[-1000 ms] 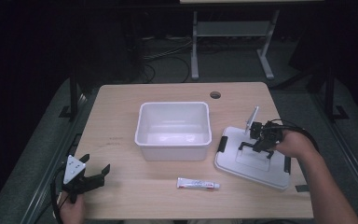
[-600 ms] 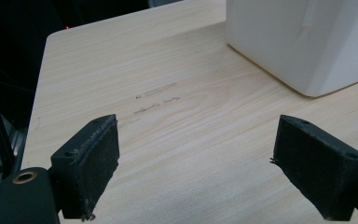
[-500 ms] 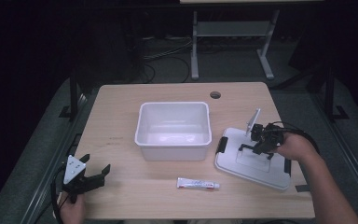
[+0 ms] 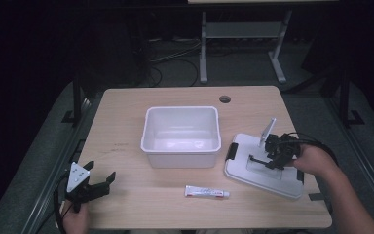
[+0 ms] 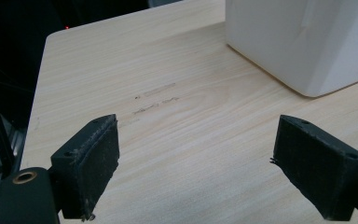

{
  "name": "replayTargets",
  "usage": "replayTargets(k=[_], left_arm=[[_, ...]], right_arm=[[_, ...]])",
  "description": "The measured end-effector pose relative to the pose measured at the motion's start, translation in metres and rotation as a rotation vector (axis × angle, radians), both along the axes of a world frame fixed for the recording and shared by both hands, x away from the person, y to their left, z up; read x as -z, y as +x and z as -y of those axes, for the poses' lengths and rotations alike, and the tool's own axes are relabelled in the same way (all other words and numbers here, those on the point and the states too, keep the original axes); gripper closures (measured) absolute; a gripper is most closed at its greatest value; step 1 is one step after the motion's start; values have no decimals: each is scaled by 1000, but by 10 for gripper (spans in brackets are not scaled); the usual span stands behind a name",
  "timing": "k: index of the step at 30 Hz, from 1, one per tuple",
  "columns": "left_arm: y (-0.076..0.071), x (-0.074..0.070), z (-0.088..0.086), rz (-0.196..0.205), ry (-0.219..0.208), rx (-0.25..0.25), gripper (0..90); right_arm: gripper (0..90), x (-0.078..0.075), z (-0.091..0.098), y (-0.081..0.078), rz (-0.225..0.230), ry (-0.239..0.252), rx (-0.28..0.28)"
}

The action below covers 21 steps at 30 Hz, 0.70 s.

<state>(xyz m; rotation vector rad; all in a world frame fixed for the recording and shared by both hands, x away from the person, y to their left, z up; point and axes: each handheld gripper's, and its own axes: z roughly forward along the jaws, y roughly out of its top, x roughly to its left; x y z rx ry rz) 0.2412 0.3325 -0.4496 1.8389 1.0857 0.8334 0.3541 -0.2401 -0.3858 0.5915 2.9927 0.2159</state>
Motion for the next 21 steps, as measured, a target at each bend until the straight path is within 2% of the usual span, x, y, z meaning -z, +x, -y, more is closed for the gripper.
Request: replayTargets(k=[8,14,21], left_arm=[[0,0,0,0,-3,-1,138],[0,0,0,-2,-1,1,138],[0,0,0,0,-1,0,138]], right_arm=[[526,-7,7,-16,30,15,14],[496,-6,10,-29,41,4,9],[486,-4,13,-43,27,19,15]])
